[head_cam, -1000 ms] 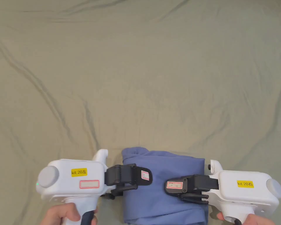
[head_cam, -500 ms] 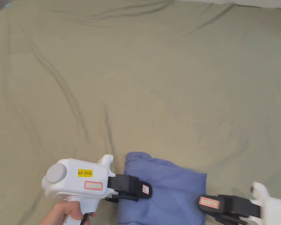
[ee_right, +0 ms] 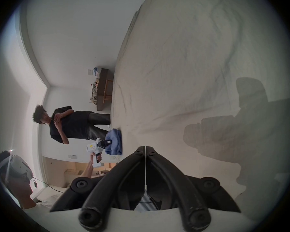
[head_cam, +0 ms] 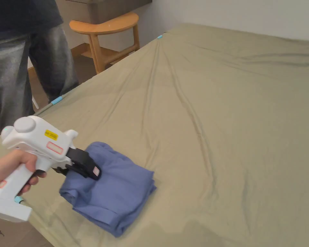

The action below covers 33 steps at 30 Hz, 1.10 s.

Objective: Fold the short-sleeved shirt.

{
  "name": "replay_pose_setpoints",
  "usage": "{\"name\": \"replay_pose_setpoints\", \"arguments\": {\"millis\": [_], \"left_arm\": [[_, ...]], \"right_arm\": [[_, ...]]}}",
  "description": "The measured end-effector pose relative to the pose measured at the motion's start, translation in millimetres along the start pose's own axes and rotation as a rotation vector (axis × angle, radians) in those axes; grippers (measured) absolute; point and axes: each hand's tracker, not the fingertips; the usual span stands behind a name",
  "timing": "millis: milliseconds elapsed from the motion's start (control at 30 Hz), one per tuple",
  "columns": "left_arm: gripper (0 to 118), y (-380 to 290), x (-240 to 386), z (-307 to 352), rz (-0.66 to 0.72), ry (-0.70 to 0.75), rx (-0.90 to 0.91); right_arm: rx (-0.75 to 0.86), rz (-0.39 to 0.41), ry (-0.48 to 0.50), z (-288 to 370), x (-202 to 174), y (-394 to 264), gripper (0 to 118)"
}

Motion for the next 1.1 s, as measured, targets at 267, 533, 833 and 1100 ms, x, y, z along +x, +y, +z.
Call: {"name": "replay_pose_setpoints", "arguments": {"millis": [267, 533, 833, 1100], "left_arm": [[113, 7, 36, -4, -0.144, 0.163, 0.016], [57, -68, 213, 14, -0.486, 0.286, 0.322], [0, -195, 501, -71, -0.721, -0.044, 0.782], [0, -228, 620, -43, -0.776, 0.021, 0.969]], "right_arm": [[0.043, -0.012, -0.032, 14, -5, 3, 0], [0.225, 0.257, -0.280, 49, -51, 10, 0], [0.791, 0.643, -0.655, 82, -176, 53, 0], [0.945, 0.804, -0.659, 98, -250, 76, 0]]}}
